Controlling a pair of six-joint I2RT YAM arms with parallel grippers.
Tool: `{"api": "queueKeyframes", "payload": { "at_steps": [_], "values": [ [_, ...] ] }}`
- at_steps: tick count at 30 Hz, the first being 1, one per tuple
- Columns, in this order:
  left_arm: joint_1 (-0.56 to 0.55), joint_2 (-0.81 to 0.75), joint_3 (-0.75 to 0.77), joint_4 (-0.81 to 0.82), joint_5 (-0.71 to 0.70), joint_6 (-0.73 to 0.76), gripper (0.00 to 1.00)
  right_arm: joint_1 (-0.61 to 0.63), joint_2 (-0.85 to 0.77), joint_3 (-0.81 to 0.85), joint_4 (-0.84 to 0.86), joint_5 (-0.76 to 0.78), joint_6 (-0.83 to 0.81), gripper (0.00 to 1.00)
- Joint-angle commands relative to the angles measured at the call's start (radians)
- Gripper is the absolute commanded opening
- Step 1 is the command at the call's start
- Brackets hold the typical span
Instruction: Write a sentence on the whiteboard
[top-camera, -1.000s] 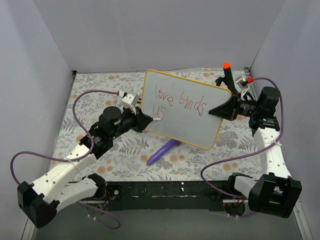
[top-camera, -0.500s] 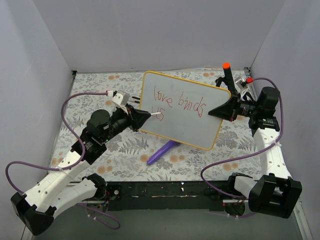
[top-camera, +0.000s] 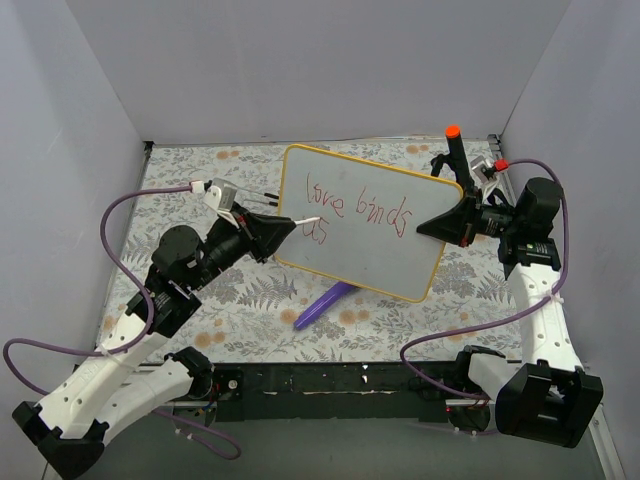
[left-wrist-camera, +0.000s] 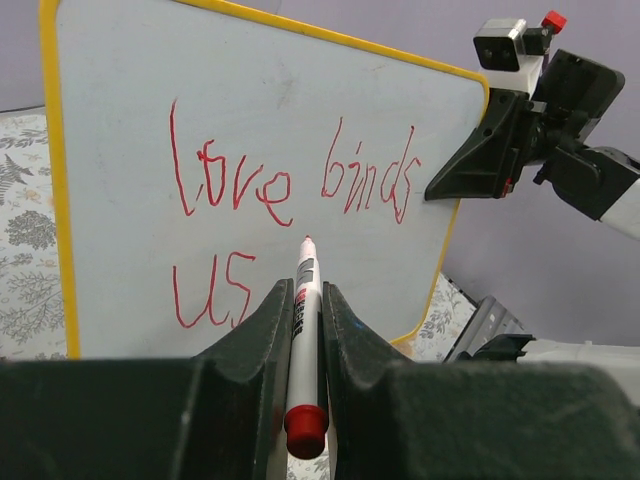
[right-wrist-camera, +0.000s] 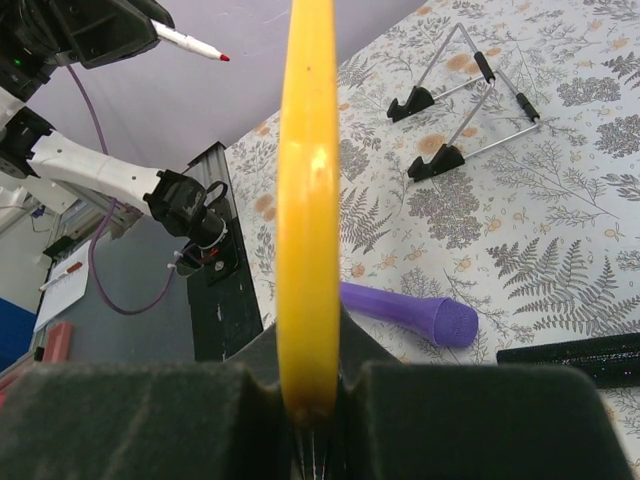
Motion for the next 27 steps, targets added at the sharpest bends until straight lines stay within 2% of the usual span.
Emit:
{"api": "queueKeyframes", "payload": {
  "at_steps": [1,7,19,27],
  "values": [
    [-0.001,0.002,0.05,0.011,-0.016,-0.037,0.0,-0.005,-0.039,0.001,0.105,-0.045,0.034,0.01],
    [-0.001,0.01,0.079,0.028,-0.019,-0.071,0.0,-0.004,-0.062,-0.019,0.191,-0.042,0.106,0.01],
    [-0.001,-0.04,0.042,0.085,0.025,-0.186,0.0,-0.007,-0.14,-0.088,0.31,-0.04,0.21,0.01],
    [-0.001,-0.055,0.059,0.019,0.047,-0.148,0.0,-0.01,-0.151,-0.094,0.319,-0.045,0.221,0.01]
  ]
}}
